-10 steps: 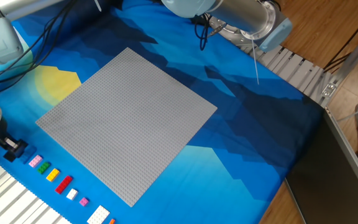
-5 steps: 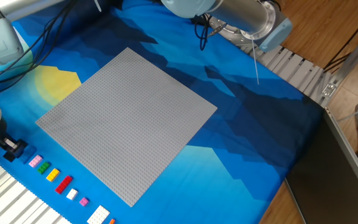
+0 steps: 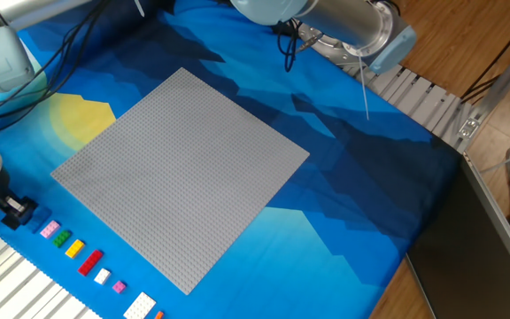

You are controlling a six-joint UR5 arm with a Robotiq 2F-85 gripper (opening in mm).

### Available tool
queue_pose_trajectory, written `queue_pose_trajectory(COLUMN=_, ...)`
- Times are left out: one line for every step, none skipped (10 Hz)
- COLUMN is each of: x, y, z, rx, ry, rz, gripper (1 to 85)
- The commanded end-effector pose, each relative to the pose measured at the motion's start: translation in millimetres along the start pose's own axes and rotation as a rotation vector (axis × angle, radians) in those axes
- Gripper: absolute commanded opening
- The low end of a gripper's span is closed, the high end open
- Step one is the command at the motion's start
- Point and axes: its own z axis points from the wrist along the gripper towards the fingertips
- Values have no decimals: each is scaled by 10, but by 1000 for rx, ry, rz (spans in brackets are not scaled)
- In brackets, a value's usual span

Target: Stack small Lego blocks one on top of the other

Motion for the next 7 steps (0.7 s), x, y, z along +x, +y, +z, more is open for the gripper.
queue_pose_trajectory(x=-11, y=7, z=-14, rx=-1, ry=-4, rz=9, gripper=340)
queue_pose_trajectory(x=-17, y=12, z=-12, rx=-2, ry=-5, rz=10, gripper=340)
queue_pose_trajectory(x=-12, y=11, z=-13, rx=-2, ry=-4, rz=12, gripper=340)
queue_pose_trajectory(x=5, y=-2, z=-18, rx=0, ry=2, rz=12, gripper=340)
queue_pose_trajectory(x=10, y=-5, z=-25, rx=0, ry=4, rz=13, gripper=340)
queue_pose_trajectory(x=16, y=0, z=-39, rx=0, ry=6, rz=17, gripper=340)
queue_pose_trajectory(x=35, y=8, z=-69, rx=0, ry=12, rz=20, gripper=340)
